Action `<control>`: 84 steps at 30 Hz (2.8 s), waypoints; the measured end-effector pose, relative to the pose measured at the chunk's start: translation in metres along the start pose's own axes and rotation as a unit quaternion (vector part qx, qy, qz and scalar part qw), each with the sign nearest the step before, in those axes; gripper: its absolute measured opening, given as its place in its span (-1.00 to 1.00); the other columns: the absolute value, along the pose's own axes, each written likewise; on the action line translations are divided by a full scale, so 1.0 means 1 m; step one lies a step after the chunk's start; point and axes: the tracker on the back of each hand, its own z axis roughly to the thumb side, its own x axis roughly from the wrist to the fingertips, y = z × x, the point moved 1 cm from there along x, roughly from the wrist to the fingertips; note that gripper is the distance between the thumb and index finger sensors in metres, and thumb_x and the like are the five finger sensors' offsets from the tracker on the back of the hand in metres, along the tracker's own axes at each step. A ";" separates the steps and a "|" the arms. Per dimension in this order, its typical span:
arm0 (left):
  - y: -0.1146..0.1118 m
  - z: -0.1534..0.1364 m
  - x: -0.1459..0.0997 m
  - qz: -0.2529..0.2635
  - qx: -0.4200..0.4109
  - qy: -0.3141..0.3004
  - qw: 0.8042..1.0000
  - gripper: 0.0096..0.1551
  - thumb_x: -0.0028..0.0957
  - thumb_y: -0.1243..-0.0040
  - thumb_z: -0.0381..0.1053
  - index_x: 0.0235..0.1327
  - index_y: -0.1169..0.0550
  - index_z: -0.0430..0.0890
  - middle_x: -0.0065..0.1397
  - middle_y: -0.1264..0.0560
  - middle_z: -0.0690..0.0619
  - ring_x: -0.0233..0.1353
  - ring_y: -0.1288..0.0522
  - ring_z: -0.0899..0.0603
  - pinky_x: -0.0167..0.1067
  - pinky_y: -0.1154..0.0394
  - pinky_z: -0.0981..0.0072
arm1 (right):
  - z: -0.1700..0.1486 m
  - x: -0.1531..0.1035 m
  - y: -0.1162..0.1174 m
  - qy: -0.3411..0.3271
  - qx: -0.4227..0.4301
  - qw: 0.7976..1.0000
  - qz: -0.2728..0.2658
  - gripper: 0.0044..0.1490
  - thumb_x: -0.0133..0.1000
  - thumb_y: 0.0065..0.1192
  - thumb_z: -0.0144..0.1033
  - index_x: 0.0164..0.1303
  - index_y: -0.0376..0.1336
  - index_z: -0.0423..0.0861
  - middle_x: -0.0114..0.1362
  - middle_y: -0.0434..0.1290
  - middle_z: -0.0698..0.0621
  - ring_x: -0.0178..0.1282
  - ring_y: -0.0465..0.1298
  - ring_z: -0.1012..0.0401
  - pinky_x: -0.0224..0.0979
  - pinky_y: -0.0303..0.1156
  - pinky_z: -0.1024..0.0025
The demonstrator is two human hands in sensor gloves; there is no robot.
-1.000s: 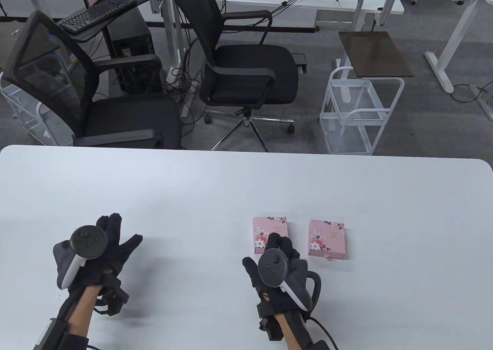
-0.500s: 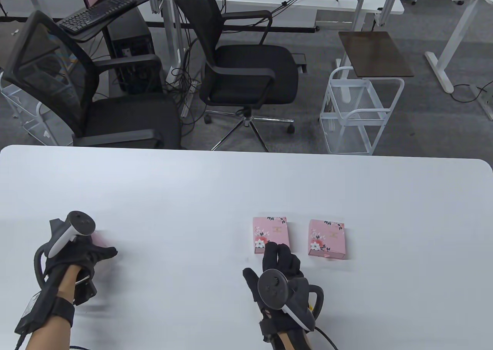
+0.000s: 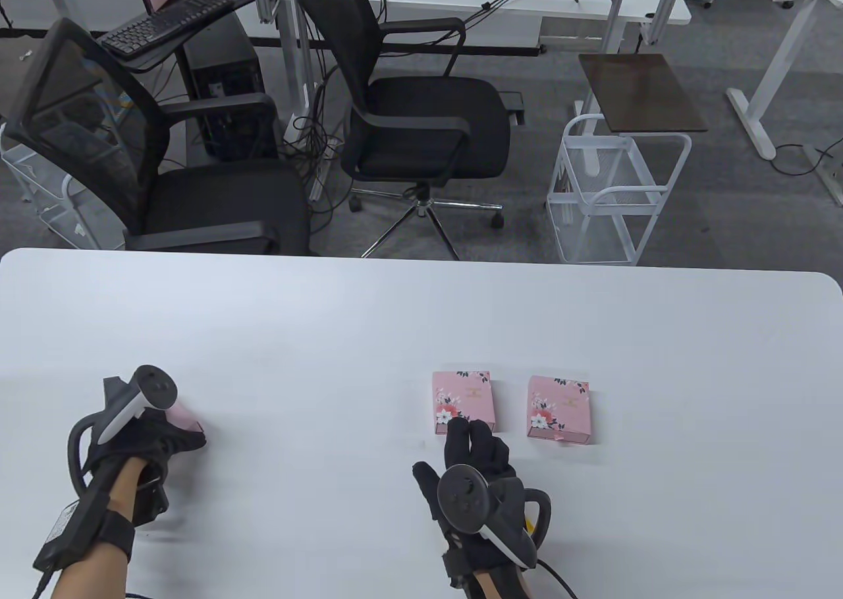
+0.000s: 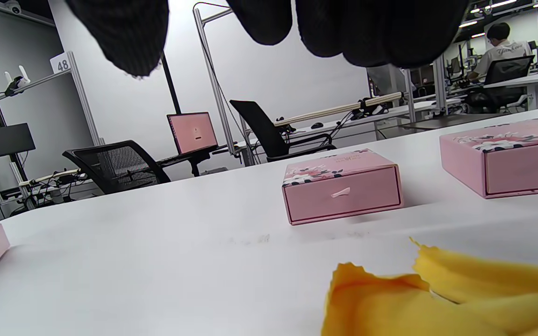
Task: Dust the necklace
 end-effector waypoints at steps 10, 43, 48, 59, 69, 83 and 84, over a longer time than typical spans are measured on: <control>0.027 0.114 -0.047 0.087 0.070 -0.147 0.983 0.48 -0.10 -0.44 0.42 0.71 0.18 -0.13 0.81 0.10 -0.23 0.70 0.12 -0.43 0.54 0.05 -0.48 | 0.000 -0.001 0.000 -0.001 0.003 1.000 -0.004 -0.01 0.40 0.14 0.06 0.73 -0.08 -0.38 0.68 -0.02 -0.57 0.49 0.14 -0.50 0.49 0.21 -0.32; -0.031 0.183 -0.091 0.087 0.076 -0.302 0.946 -0.03 0.17 -0.04 0.36 0.72 -0.02 0.01 0.82 0.06 -0.11 0.70 0.10 -0.41 0.55 0.01 -0.42 | 0.000 -0.003 0.004 -0.003 -0.007 1.000 0.001 -0.04 0.40 0.11 0.06 0.73 -0.06 -0.36 0.68 0.01 -0.55 0.48 0.19 -0.47 0.48 0.25 -0.28; -0.039 0.157 -0.104 0.105 0.060 -0.300 0.946 -0.31 0.27 0.01 0.17 0.68 -0.19 0.09 0.80 -0.10 -0.03 0.70 -0.06 -0.33 0.55 -0.12 -0.33 | 0.007 -0.003 0.013 -0.014 0.029 0.999 0.014 -0.13 0.40 0.11 0.04 0.68 0.05 -0.32 0.59 0.27 -0.41 0.36 0.42 -0.32 0.37 0.41 -0.12; -0.070 0.167 -0.094 0.073 0.059 -0.311 0.946 -0.33 0.32 0.12 0.07 0.68 -0.03 0.11 0.80 0.09 0.05 0.72 -0.06 -0.27 0.54 -0.15 -0.30 | 0.039 0.028 0.065 0.049 0.178 0.967 0.176 -0.35 0.43 0.11 -0.08 0.47 0.28 -0.33 0.31 0.53 -0.32 0.06 0.61 -0.16 0.13 0.56 0.06; -0.071 0.169 -0.093 0.077 0.039 -0.315 0.945 -0.36 0.32 0.15 0.05 0.67 -0.06 0.14 0.80 0.07 0.09 0.70 -0.10 -0.25 0.53 -0.19 -0.27 | 0.045 0.056 0.113 0.240 0.281 0.902 0.222 -0.26 0.42 0.12 -0.04 0.35 0.32 -0.49 0.13 0.60 -0.28 -0.15 0.68 -0.06 -0.08 0.63 0.22; -0.070 0.169 -0.092 0.083 0.039 -0.312 0.946 -0.38 0.32 0.15 0.06 0.67 -0.10 0.14 0.81 0.02 0.11 0.70 -0.12 -0.25 0.53 -0.19 -0.28 | 0.036 0.054 0.125 0.296 0.335 0.871 0.201 -0.52 0.39 0.24 -0.27 0.24 0.39 -0.41 0.00 0.66 -0.14 -0.24 0.71 0.09 -0.16 0.66 0.30; -0.070 0.169 -0.092 0.085 0.040 -0.311 0.946 -0.38 0.32 0.16 0.07 0.67 -0.11 0.15 0.81 0.02 0.11 0.70 -0.12 -0.25 0.53 -0.19 -0.28 | 0.037 0.053 0.125 0.296 0.332 0.873 0.199 -0.52 0.39 0.24 -0.27 0.23 0.40 -0.41 -0.01 0.66 -0.14 -0.25 0.71 0.09 -0.16 0.66 0.30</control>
